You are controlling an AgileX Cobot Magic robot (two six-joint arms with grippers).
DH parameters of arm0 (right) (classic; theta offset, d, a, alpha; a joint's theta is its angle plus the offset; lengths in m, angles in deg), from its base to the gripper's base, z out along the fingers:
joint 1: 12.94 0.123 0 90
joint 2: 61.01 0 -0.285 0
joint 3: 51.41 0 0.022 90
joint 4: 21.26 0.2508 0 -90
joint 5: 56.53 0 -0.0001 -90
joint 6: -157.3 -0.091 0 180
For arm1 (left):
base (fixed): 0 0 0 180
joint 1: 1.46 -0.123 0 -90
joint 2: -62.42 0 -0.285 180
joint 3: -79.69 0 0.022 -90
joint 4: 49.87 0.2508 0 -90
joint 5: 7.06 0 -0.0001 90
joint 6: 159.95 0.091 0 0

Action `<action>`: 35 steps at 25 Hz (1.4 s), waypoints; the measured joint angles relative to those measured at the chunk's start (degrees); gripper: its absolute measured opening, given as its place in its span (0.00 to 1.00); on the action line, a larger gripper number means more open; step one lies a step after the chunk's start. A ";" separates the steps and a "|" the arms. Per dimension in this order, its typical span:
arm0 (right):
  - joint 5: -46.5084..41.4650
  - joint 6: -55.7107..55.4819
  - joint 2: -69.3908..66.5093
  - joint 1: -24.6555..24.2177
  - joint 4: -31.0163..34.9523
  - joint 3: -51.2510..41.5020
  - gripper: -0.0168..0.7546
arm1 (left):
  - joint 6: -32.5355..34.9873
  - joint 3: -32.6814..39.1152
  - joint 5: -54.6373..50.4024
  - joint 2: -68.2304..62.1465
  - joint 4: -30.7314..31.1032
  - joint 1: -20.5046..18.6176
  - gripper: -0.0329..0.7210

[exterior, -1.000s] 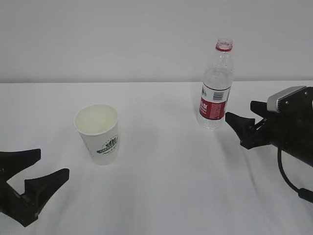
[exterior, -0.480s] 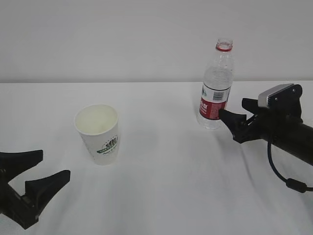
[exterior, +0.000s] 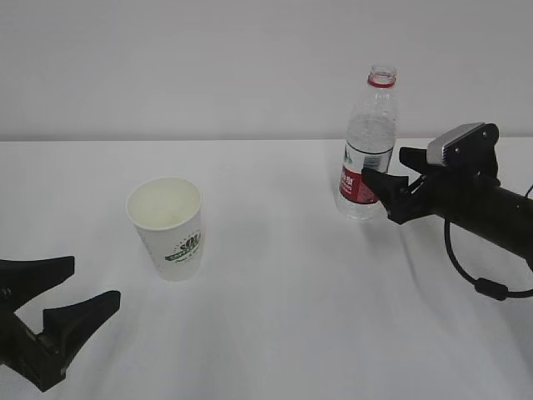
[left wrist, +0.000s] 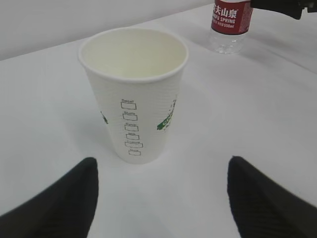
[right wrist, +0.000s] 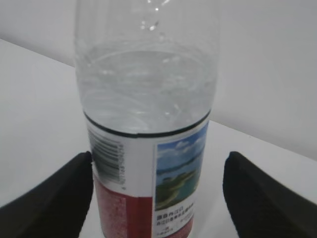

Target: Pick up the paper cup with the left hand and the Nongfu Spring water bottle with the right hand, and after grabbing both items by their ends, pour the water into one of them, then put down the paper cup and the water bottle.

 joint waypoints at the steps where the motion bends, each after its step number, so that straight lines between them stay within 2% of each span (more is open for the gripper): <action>1: -0.36 -0.28 -0.10 0.00 -0.21 0.34 0.82 | 0.00 0.00 0.00 0.00 0.00 0.00 0.83; 13: -2.99 -3.36 -0.12 0.00 -3.62 3.81 0.82 | 0.00 0.00 0.00 0.00 0.00 0.00 0.83; 23: -4.38 -3.56 -4.27 3.64 -1.77 7.61 0.81 | 0.00 0.00 0.00 0.00 0.00 0.00 0.83; 35: -4.48 -4.05 -8.26 3.87 -0.46 12.12 0.81 | 0.00 0.00 0.00 0.00 0.12 0.00 0.83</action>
